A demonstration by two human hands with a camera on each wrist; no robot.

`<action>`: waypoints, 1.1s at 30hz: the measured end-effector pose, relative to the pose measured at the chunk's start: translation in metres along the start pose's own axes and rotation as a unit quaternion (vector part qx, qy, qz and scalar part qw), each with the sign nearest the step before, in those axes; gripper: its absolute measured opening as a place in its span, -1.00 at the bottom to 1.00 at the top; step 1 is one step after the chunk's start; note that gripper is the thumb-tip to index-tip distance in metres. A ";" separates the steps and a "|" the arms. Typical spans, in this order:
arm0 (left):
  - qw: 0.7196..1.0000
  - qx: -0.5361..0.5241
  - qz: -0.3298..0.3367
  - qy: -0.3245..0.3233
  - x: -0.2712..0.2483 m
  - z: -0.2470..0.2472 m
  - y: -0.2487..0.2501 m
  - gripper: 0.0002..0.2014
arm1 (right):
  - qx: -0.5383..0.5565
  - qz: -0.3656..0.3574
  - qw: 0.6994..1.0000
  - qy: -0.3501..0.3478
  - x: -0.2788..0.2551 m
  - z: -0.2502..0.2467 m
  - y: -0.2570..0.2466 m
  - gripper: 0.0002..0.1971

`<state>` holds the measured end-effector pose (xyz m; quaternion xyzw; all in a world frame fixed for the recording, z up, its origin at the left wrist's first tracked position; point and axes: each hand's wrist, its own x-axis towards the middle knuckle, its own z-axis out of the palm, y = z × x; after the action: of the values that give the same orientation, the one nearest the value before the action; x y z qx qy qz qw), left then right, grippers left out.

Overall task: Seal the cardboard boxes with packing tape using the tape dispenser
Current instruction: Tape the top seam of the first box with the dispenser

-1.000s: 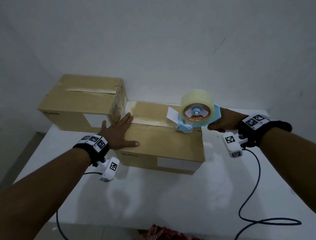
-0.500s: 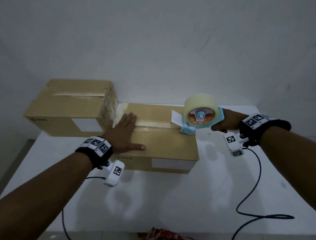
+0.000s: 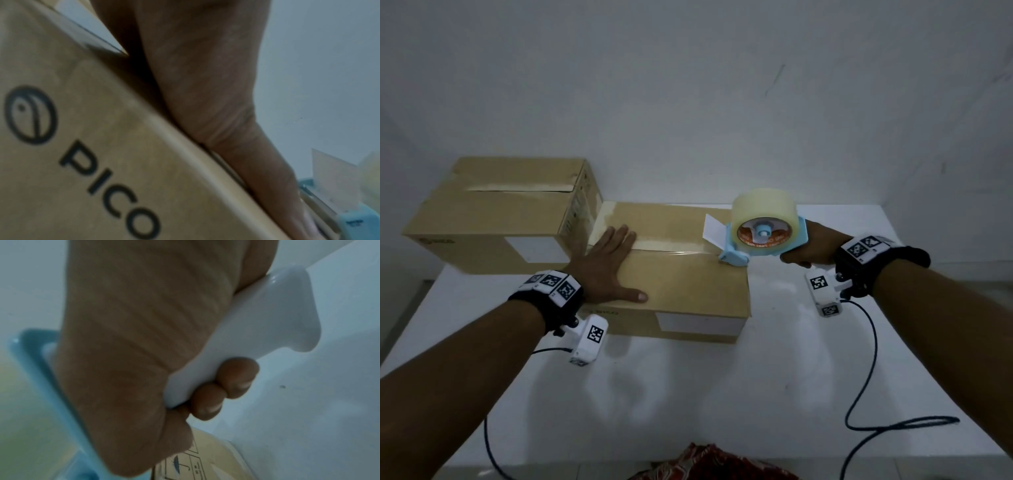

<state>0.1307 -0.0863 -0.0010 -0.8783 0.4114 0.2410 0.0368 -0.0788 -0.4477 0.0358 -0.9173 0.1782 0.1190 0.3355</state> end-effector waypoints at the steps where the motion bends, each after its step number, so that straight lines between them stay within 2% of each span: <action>1: 1.000 0.001 0.001 0.001 0.001 0.000 0.001 0.36 | 0.002 0.009 1.000 0.003 -0.003 0.001 0.007 -0.86; 2: 1.000 0.003 0.001 0.002 0.002 0.001 0.002 0.37 | 0.006 0.014 1.000 0.008 -0.006 0.001 0.014 -0.85; 5: 1.000 0.003 -0.004 -0.003 0.001 0.001 0.001 0.36 | 0.006 0.019 1.000 0.016 -0.015 -0.001 0.028 -0.59; 8: 1.000 0.012 -0.007 -0.010 0.001 -0.001 0.003 0.37 | -0.008 0.013 1.000 0.016 -0.018 -0.004 0.029 -0.53; 10: 1.000 0.015 -0.011 -0.013 0.001 -0.002 0.004 0.37 | -0.010 0.009 1.000 0.018 -0.018 -0.004 0.027 -0.55; 14: 1.000 0.010 -0.012 -0.012 0.000 -0.001 0.005 0.36 | 0.018 0.022 0.999 0.036 -0.026 -0.004 0.027 -0.76; 19: 1.000 0.007 -0.007 -0.005 0.002 0.000 0.003 0.37 | 0.051 0.030 0.997 0.048 -0.032 -0.002 0.027 -0.72; 27: 1.000 0.010 -0.017 -0.008 -0.002 -0.006 0.010 0.37 | 0.020 0.066 0.996 0.057 -0.044 0.005 0.054 -0.74; 30: 1.000 0.022 -0.006 0.001 0.007 -0.016 0.030 0.47 | 0.011 0.081 0.996 0.046 -0.044 0.010 0.054 -0.82; 33: 0.999 0.019 0.041 0.017 0.025 -0.015 0.071 0.42 | 0.004 0.091 0.995 0.034 -0.044 0.016 0.058 -0.82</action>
<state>0.0976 -0.1545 0.0109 -0.8638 0.4522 0.2194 0.0364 -0.1442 -0.4681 0.0055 -0.8996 0.2725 0.1167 0.3208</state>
